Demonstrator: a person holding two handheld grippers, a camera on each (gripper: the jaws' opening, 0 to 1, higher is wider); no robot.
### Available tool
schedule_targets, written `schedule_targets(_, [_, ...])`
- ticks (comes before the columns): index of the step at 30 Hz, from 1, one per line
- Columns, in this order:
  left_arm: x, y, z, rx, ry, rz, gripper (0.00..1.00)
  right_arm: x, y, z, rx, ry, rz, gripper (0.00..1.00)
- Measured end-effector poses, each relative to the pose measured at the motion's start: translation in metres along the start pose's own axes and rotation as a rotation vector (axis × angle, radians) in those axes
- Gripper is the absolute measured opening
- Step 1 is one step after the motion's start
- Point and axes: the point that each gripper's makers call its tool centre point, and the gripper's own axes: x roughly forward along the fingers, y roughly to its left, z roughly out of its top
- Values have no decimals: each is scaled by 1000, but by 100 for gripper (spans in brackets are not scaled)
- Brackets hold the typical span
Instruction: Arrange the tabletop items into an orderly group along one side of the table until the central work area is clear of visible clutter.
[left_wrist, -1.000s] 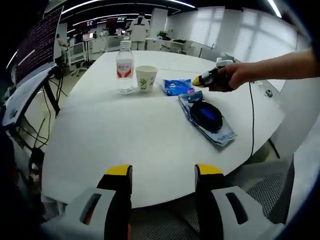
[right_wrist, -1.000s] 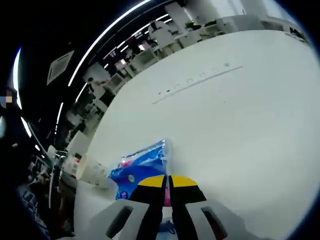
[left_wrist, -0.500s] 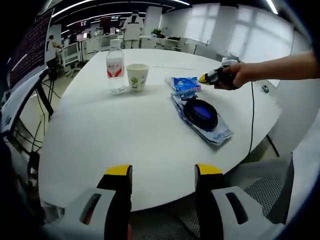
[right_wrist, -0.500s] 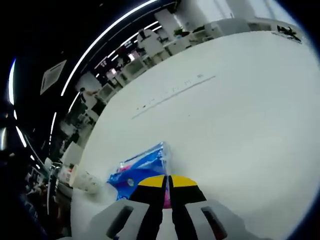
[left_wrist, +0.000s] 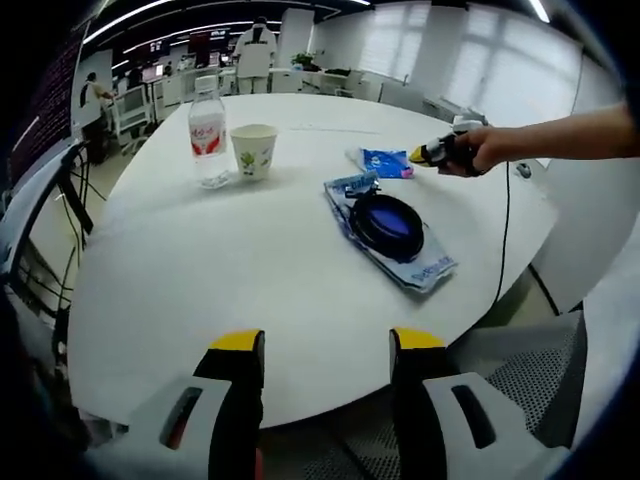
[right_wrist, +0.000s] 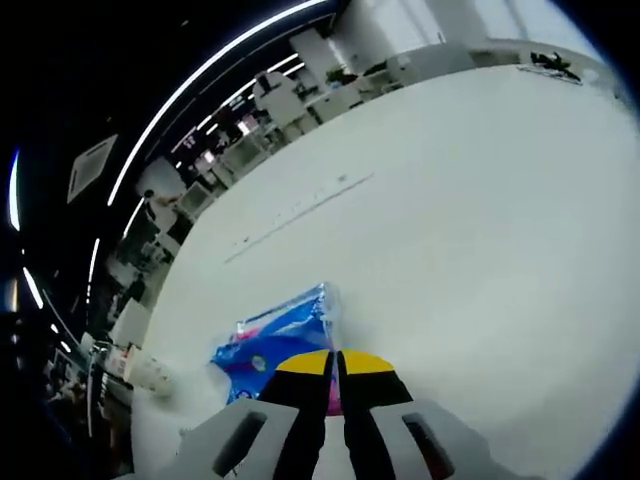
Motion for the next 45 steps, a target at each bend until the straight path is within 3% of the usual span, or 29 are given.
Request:
schedule_targets(4, [3, -6, 0, 2, 7, -3, 50, 1, -18, 11, -4, -3, 0, 0])
schedule_targets(9, [7, -14, 3, 8, 11, -7, 50, -3, -16, 7, -46, 11, 14, 0])
schedule_targets(19, [18, -32, 11, 28, 10, -8, 50, -4, -33, 15, -49, 14, 28, 0])
schedule_targets(26, [23, -41, 17, 26, -2, -4, 50, -6, -29, 11, -59, 30, 44, 1])
schedule_targets(37, [23, -50, 18, -15, -33, 24, 50, -12, -31, 4, -135, 58, 65, 11])
schedule_targets(45, [28, -54, 27, -38, -71, 27, 49, -33, -37, -5, -120, 46, 86, 10])
